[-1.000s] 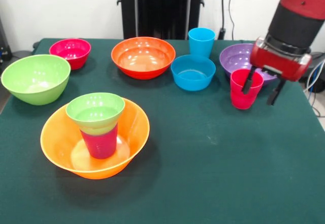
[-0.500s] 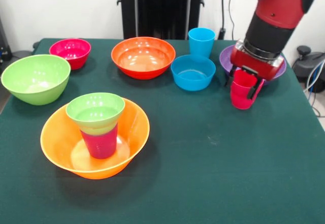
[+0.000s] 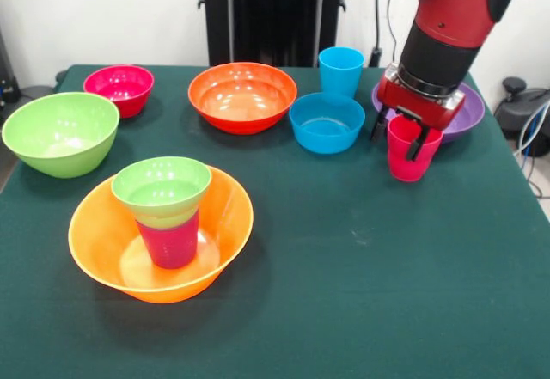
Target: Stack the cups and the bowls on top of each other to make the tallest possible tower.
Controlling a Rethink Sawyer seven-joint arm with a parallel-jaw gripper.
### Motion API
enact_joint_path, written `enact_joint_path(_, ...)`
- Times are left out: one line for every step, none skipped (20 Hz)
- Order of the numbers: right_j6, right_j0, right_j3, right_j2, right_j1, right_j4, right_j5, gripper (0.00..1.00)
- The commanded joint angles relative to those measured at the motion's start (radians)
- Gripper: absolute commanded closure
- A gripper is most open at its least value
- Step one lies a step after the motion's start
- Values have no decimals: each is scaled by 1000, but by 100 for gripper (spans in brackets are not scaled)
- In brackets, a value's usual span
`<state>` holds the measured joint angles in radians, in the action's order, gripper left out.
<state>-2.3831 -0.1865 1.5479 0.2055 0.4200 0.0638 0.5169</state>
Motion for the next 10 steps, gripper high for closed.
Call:
enact_joint_path(-51, 31, 64, -146, 42, 21, -38, 0)
enact_joint_path(-52, 34, 69, -150, 48, 22, -42, 0)
enact_joint_path(-50, 41, 76, -158, 53, 23, -52, 0)
enact_joint_path(-46, 46, 79, -164, 56, 22, -52, 0)
enact_joint_path(-45, 49, 85, -171, 62, 22, -56, 0)
enact_joint_path(-45, 53, 91, -178, 67, 22, -60, 0)
enact_joint_path(-41, 60, 96, -185, 73, 21, -62, 0)
enact_joint_path(-40, 62, 97, -188, 76, 19, -61, 0)
enact_joint_path(-38, 67, 104, -196, 83, 18, -64, 0)
enact_joint_path(-36, 71, 112, -204, 89, 18, -66, 0)
